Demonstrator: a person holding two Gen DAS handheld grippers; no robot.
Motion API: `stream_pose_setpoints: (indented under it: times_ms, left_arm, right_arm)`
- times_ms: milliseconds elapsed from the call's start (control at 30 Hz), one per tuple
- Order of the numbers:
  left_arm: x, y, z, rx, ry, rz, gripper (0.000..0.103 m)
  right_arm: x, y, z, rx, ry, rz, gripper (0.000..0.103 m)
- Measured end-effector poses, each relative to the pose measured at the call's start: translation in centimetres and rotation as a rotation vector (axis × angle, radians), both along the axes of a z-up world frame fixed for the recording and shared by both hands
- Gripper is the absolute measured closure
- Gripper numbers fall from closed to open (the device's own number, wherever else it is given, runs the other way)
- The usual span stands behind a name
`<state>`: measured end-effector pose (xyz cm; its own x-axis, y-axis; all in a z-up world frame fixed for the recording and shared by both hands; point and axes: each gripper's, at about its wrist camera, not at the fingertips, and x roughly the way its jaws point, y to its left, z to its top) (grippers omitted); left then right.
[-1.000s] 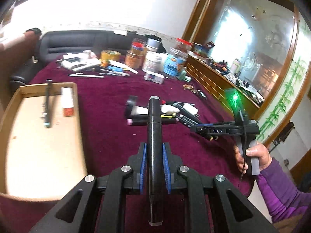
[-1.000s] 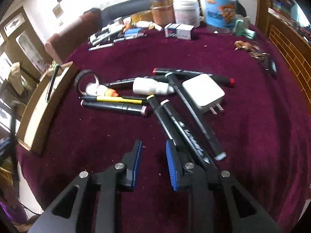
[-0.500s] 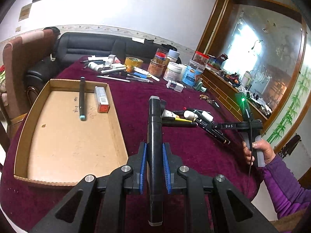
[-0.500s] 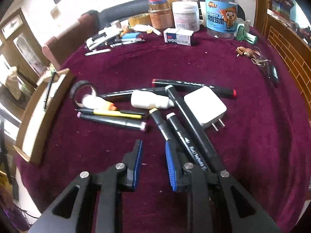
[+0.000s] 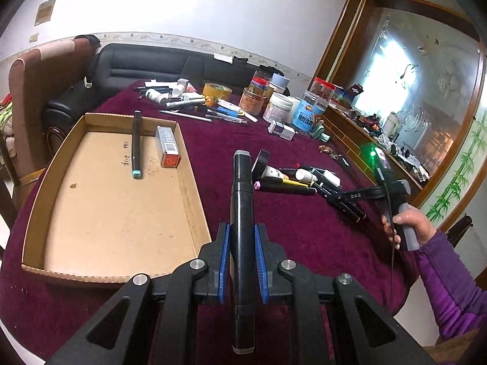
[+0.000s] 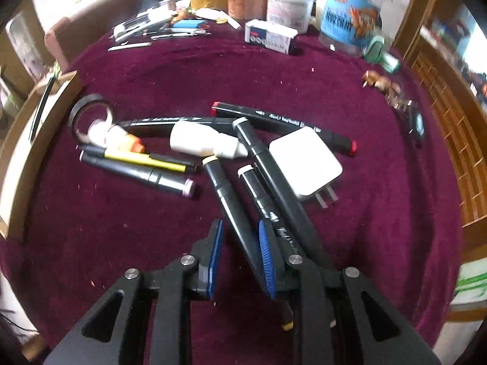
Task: Organize rigid objects
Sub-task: 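Grasp another black marker with the right tool while left tool holds its marker, then carry both markers into the cardboard tray and open both tools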
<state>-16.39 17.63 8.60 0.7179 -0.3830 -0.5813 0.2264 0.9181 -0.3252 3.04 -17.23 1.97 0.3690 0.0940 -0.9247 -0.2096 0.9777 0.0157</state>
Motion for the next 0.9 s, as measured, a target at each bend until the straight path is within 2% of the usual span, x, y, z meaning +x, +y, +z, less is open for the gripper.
stream_pose_setpoints:
  times_ms: [167,267,400,500,667,767,900]
  left_arm:
    - [-0.1,0.2,0.3,0.001,-0.004,0.008,0.087]
    - [0.0,0.6,0.3,-0.005,-0.004,0.017,0.087]
    - [0.0,1.9,1.1,-0.008,-0.013,0.039,0.087]
    - [0.6,3.7,2.1,0.020,-0.018,0.094,0.087]
    - [4.2,7.2,2.7,0.157,0.032,0.191,0.087]
    - [7.0,9.0,1.9,0.168,0.088,0.203,0.087]
    - [11.4,10.4,0.3,0.185,0.160,0.212,0.087]
  right_arm:
    - [-0.9,0.3,-0.2,-0.032,-0.011,-0.013,0.080]
    - [-2.1,0.2,-0.1,-0.001,-0.023,-0.031,0.087]
    - [-3.6,-0.3,1.3,0.220,-0.017,-0.043,0.089]
    - [-4.8,1.5,3.8,0.364,-0.037,0.019,0.089]
    - [-5.0,7.4,7.7,0.549,-0.035,0.146,0.088]
    - [-3.9,12.0,8.8,0.652,0.012,0.207,0.088]
    - [-1.6,18.1,8.6,0.694,0.072,0.239,0.088]
